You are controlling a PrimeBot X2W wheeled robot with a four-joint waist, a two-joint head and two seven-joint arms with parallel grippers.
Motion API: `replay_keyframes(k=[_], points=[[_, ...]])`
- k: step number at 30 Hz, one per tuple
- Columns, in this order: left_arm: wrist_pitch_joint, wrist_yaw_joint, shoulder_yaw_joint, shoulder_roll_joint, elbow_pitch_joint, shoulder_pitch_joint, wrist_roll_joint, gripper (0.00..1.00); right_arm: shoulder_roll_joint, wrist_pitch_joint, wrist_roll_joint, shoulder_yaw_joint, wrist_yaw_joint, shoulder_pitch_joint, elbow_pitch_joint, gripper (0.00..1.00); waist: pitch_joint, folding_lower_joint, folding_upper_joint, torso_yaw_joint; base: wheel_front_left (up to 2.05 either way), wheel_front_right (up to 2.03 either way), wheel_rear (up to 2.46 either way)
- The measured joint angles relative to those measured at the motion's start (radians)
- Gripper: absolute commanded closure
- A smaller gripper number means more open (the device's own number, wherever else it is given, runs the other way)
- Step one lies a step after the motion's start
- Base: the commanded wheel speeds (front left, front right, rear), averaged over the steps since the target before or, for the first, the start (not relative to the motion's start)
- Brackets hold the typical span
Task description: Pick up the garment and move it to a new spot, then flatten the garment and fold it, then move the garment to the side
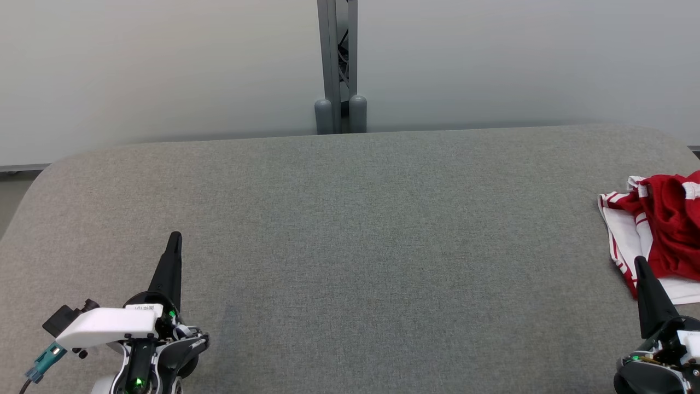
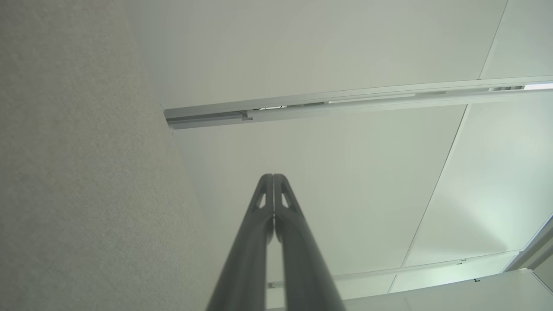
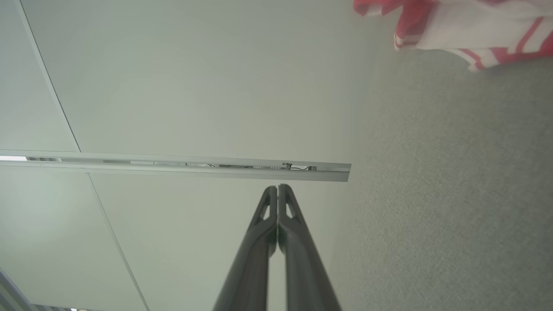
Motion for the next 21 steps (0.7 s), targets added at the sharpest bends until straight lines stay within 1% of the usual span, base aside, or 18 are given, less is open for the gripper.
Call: replay_keyframes(k=[21], points=[[0.0,0.0,0.002,-0.001,0.0,0.0,0.001,1.0,0.0,0.0,0.0,0.0,0.0,0.0,0.0,1.0,0.0,0.0,0.0,0.0,0.0,0.0,0.0]])
